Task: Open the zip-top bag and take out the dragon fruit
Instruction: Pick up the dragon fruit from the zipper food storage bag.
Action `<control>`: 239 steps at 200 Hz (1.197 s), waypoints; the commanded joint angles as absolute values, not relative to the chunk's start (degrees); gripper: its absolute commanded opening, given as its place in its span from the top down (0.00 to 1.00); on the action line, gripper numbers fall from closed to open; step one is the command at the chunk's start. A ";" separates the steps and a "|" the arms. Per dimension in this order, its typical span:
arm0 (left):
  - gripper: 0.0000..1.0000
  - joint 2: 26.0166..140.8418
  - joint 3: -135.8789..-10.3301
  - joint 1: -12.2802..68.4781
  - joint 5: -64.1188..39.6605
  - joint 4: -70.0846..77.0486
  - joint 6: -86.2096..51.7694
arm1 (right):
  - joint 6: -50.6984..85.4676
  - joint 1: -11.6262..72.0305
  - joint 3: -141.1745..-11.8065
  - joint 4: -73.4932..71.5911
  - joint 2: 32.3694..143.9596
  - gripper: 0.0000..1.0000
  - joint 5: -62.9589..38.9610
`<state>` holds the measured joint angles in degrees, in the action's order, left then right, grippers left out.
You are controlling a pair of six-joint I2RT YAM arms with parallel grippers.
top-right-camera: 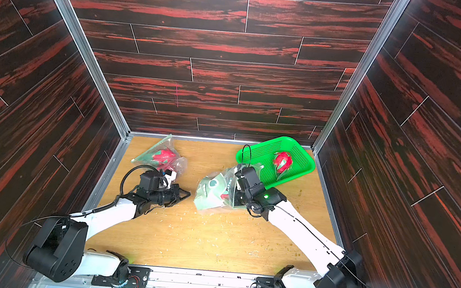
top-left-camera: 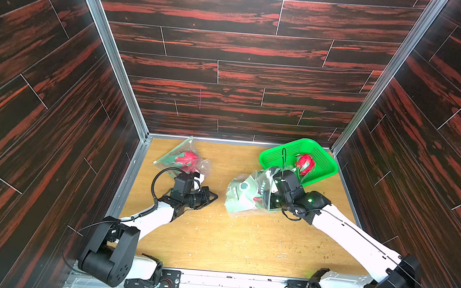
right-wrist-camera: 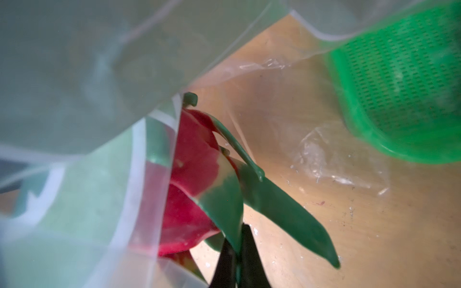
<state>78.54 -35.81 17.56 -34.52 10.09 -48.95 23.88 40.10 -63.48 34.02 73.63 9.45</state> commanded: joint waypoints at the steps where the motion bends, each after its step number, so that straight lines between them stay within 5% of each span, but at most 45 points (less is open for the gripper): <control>1: 1.00 76.16 -37.38 17.35 -35.45 8.10 -47.35 | 25.05 39.72 -65.77 32.57 71.36 1.00 8.26; 6: 1.00 76.33 -37.33 17.33 -36.98 9.50 -48.16 | 25.13 39.57 -65.61 32.54 71.28 1.00 8.26; 22: 0.73 76.68 -36.35 17.79 -42.75 17.10 -52.76 | 25.55 39.28 -65.41 32.27 71.28 1.00 8.38; 52: 0.39 73.37 -35.19 19.74 -45.58 20.28 -54.17 | 26.01 39.13 -65.54 31.69 71.79 1.00 9.23; 79: 0.27 71.36 -36.80 23.39 -45.25 15.60 -49.77 | 26.61 39.10 -65.83 31.28 72.57 1.00 9.13; 108: 0.25 71.91 -37.65 25.51 -44.40 14.05 -47.43 | 26.75 38.95 -66.38 31.30 73.14 1.00 9.14; 169: 0.39 74.33 -38.39 27.37 -44.44 16.65 -47.23 | 27.33 38.84 -67.16 31.73 73.46 1.00 9.29; 196: 0.60 76.28 -37.96 27.49 -46.06 25.00 -51.78 | 27.77 38.79 -67.15 31.64 73.42 1.00 8.97; 224: 0.93 76.74 -38.31 27.49 -45.24 23.07 -50.36 | 27.75 38.48 -67.29 32.06 73.15 1.00 8.79; 239: 1.00 76.12 -38.87 27.34 -42.85 18.46 -47.60 | 27.52 38.12 -67.45 32.33 72.66 1.00 8.53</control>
<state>76.79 -37.06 27.29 -44.58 21.61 -50.65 26.61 38.81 -64.36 35.14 73.93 9.50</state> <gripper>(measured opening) 0.048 0.058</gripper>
